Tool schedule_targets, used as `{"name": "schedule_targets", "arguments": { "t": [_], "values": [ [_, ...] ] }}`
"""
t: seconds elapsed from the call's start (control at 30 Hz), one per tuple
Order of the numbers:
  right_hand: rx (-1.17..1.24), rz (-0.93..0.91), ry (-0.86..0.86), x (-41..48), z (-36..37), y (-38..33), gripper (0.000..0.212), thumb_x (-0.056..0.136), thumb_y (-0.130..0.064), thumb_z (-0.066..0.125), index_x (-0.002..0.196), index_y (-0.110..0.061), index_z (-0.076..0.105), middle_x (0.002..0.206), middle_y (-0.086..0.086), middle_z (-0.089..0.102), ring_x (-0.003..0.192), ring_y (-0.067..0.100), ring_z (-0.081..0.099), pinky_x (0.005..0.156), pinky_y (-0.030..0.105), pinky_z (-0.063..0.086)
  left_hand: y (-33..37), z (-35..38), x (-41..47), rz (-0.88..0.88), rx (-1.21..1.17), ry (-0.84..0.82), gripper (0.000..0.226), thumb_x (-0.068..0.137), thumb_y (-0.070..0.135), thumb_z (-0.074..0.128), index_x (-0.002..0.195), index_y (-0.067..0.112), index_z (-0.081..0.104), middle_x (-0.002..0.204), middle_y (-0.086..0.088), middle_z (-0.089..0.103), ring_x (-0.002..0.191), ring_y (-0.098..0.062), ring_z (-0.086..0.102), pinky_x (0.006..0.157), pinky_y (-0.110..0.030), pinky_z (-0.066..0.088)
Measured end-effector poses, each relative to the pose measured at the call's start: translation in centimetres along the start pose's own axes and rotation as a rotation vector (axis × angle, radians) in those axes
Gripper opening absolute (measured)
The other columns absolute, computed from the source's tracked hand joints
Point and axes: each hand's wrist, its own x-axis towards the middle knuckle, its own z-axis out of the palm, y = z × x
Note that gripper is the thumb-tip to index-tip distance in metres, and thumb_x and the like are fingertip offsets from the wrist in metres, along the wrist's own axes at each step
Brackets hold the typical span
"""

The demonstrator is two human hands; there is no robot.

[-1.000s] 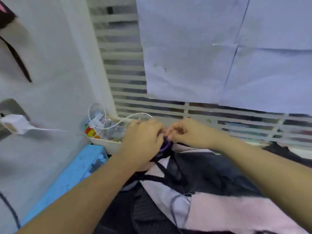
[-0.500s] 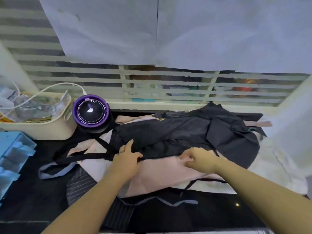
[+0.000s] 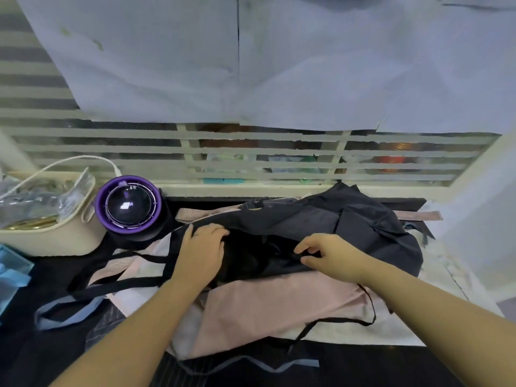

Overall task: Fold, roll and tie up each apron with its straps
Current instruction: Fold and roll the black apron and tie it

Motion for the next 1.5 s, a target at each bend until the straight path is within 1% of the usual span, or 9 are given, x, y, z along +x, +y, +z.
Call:
{"name": "schedule_targets", "arguments": {
  "t": [0.1, 0.27, 0.47, 0.63, 0.77, 0.93, 1.17, 1.4, 1.5],
  "values": [
    [0.018, -0.076, 0.108, 0.8, -2.4, -1.9, 0.035, 0.094, -0.024, 0.058, 0.129, -0.024, 0.055, 0.13, -0.007, 0.054, 0.119, 0.009, 0.049, 0.091, 0.013, 0.035, 0.2, -3.9, 2.0, 0.14, -0.019, 0.205, 0.026, 0.081, -0.002, 0.064, 0.094, 0.02, 0.069, 0.097, 0.005, 0.069, 0.09, -0.019, 0.066, 0.105, -0.041, 0.034],
    [-0.052, -0.205, 0.258, 1.8, -6.1, -5.0, 0.082, 0.081, -0.039, 0.072, 0.148, -0.025, 0.027, 0.149, -0.006, 0.034, 0.136, 0.014, 0.031, 0.112, 0.03, 0.029, 4.0, -13.1, 4.9, 0.296, -0.038, 0.386, 0.026, 0.083, -0.005, 0.059, 0.094, 0.016, 0.07, 0.097, 0.002, 0.07, 0.093, -0.021, 0.063, 0.102, -0.031, 0.027],
    [-0.106, -0.185, 0.498, 1.8, -10.8, -6.3, 0.008, 0.093, -0.021, 0.056, 0.095, -0.018, 0.063, 0.079, -0.009, 0.054, 0.084, 0.019, 0.057, 0.066, 0.029, 0.039, 6.2, -20.7, 7.5, 0.507, 0.125, 0.501, 0.027, 0.075, -0.007, 0.061, 0.083, 0.017, 0.07, 0.089, 0.003, 0.066, 0.075, -0.022, 0.062, 0.097, -0.029, 0.029],
    [-0.113, -0.161, 0.692, -0.9, -16.5, -6.5, 0.015, 0.087, -0.009, 0.048, 0.084, -0.009, 0.063, 0.082, 0.005, 0.066, 0.08, 0.025, 0.058, 0.066, 0.031, 0.046, 7.4, -24.3, 9.3, 0.459, 0.215, 0.518, 0.034, 0.071, -0.014, 0.064, 0.088, 0.014, 0.074, 0.088, -0.003, 0.068, 0.069, -0.03, 0.064, 0.082, -0.037, 0.043],
    [-0.035, -0.236, 0.773, -4.6, -21.1, -7.7, 0.027, 0.085, 0.003, 0.039, 0.072, -0.014, 0.055, 0.072, -0.002, 0.057, 0.069, 0.013, 0.052, 0.055, 0.011, 0.035, 10.5, -28.4, 10.3, 0.458, 0.267, 0.688, 0.039, 0.076, -0.007, 0.056, 0.102, 0.017, 0.073, 0.092, -0.004, 0.069, 0.075, -0.031, 0.06, 0.075, -0.035, 0.041],
    [0.028, -0.252, 0.882, -8.9, -26.8, -10.2, 0.029, 0.085, 0.005, 0.038, 0.075, -0.016, 0.055, 0.074, -0.009, 0.055, 0.069, 0.006, 0.049, 0.051, 0.007, 0.033, 14.7, -33.5, 9.9, 0.384, 0.273, 0.814, 0.038, 0.08, -0.001, 0.052, 0.109, 0.016, 0.07, 0.103, -0.003, 0.069, 0.079, -0.034, 0.055, 0.061, -0.033, 0.037],
    [-0.126, -0.224, 0.987, -13.7, -33.1, -13.8, 0.021, 0.082, -0.003, 0.05, 0.093, -0.012, 0.065, 0.091, 0.0, 0.063, 0.086, 0.019, 0.058, 0.068, 0.026, 0.042, 20.5, -41.7, 11.7, 0.237, -0.261, 0.49, 0.042, 0.09, 0.02, 0.059, 0.126, 0.001, 0.048, 0.154, 0.001, 0.021, 0.111, -0.023, 0.057, 0.092, -0.03, 0.047],
    [-0.024, -0.195, 0.411, -13.8, -27.7, -16.0, 0.01, 0.077, -0.006, 0.058, 0.076, -0.01, 0.049, 0.073, 0.008, 0.054, 0.058, 0.015, 0.058, 0.059, 0.029, 0.049, 21.6, -35.6, 10.4, -0.085, -0.914, 0.104, 0.126, 0.07, 0.065, 0.07, 0.151, 0.016, -0.014, 0.154, 0.007, -0.028, 0.14, -0.031, 0.029, 0.082, -0.045, 0.057],
    [0.095, -0.253, 0.265, -11.7, -22.1, -16.0, 0.02, 0.081, -0.003, 0.057, 0.073, -0.011, 0.04, 0.072, 0.006, 0.045, 0.056, 0.014, 0.061, 0.057, 0.024, 0.053, 19.8, -29.2, 8.3, -0.232, -1.023, -0.152, 0.118, 0.062, 0.075, 0.068, 0.152, 0.016, 0.019, 0.16, -0.005, 0.001, 0.132, -0.03, 0.042, 0.082, -0.04, 0.056]
  ]
}}
